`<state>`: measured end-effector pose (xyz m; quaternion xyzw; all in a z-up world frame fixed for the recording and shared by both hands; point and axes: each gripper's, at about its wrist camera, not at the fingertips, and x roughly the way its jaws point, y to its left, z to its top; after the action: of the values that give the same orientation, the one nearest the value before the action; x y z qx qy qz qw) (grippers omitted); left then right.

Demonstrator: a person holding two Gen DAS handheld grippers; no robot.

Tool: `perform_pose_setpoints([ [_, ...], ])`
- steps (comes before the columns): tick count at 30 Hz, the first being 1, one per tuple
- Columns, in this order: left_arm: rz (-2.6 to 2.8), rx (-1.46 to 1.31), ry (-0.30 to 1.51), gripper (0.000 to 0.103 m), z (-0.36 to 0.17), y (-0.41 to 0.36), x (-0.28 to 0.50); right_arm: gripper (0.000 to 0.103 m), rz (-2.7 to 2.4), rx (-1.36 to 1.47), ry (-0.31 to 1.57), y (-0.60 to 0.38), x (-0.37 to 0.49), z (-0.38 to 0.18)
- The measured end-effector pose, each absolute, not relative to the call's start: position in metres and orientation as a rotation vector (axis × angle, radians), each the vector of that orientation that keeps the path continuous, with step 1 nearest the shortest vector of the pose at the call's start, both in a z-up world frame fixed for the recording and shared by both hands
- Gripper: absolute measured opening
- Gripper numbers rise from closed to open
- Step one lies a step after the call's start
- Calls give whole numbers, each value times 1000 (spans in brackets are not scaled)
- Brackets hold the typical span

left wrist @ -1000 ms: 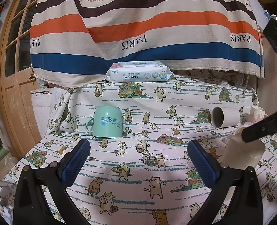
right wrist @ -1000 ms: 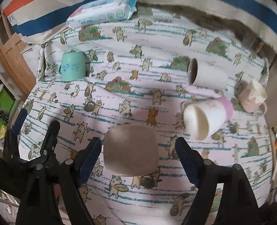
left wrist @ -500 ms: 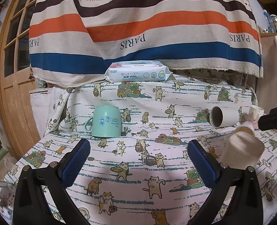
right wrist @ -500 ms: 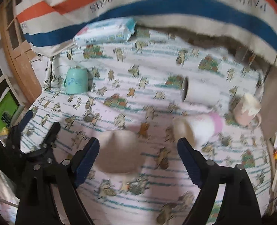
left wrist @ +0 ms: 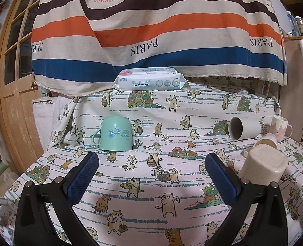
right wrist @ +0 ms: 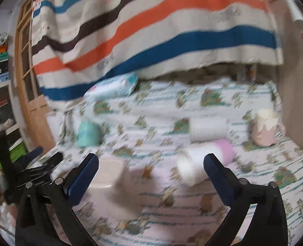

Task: Flip cup upside down

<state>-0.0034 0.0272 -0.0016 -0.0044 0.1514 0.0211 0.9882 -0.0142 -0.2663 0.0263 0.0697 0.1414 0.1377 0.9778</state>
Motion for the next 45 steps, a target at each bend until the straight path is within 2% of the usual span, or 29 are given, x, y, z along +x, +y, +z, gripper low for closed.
perform_pose_setpoints([
  [3,35,-8,304,103,-2,27,-3,103,274,89,231,-265,-19,19],
  [10,2,-2,311,103,-1,25,-2,103,313,53,275,-258,-12,0],
  [17,8,-4,301,103,-1,26,-4,103,237,-27,240,-244,-20,-1],
  [45,6,-5,305,103,-3,28,-4,103,233,-9,230,-248,-24,2],
])
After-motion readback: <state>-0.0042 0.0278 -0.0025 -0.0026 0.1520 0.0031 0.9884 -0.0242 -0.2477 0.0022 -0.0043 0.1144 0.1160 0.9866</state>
